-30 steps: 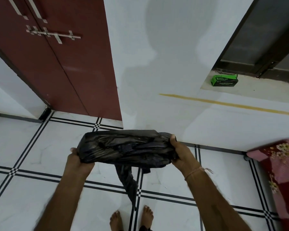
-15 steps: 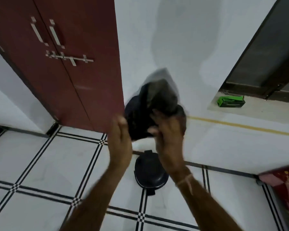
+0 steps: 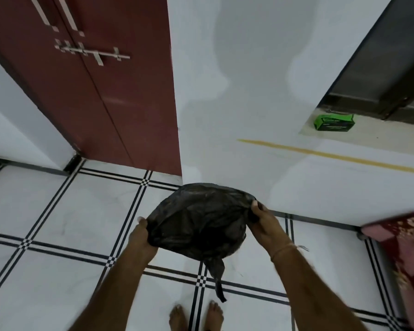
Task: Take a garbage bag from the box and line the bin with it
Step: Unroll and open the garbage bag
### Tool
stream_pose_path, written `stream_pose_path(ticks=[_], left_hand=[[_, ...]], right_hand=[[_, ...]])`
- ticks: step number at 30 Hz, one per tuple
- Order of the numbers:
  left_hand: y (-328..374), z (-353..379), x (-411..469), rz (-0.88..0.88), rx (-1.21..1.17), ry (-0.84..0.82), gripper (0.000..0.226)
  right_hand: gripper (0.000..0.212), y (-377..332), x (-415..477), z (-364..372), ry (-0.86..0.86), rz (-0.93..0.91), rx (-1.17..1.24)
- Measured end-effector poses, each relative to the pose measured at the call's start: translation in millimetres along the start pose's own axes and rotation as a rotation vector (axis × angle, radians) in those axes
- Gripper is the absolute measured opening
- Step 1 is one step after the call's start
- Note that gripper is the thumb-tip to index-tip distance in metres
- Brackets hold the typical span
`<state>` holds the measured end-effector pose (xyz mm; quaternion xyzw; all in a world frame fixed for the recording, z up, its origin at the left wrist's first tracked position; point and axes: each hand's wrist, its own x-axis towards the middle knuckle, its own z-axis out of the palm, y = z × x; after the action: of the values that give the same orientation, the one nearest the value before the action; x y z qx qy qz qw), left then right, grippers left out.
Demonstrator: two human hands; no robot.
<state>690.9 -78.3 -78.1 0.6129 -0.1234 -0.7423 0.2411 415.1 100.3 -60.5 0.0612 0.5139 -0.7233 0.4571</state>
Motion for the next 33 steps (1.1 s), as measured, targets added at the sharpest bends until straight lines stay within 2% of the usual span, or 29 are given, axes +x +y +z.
stream_pose_path(ticks=[4, 13, 19, 24, 33], left_hand=[[-3.0, -1.0, 6.6, 0.032, 0.028, -0.048, 0.064], [6.0, 39.8, -10.7, 0.062, 0.102, -0.201, 0.068], [1.6, 62.0, -0.4, 0.055, 0.124, -0.213, 0.062], [-24.9, 75.6, 42.1, -0.028, 0.168, -0.179, 0.061], [-111.5, 131.7, 132.4, -0.208, 0.168, -0.108, 0.063]], right_hand=[[0.03, 2.0, -6.8, 11.1, 0.027, -0.044, -0.092], [0.031, 8.1, -21.4, 37.2, -0.009, -0.188, -0.066], [0.03, 5.6, 3.6, 41.3, 0.026, -0.236, -0.069], [0.032, 5.6, 37.7, 24.4, 0.123, -0.309, -0.157], [0.032, 42.5, 110.4, -40.2, 0.248, -0.232, -0.166]])
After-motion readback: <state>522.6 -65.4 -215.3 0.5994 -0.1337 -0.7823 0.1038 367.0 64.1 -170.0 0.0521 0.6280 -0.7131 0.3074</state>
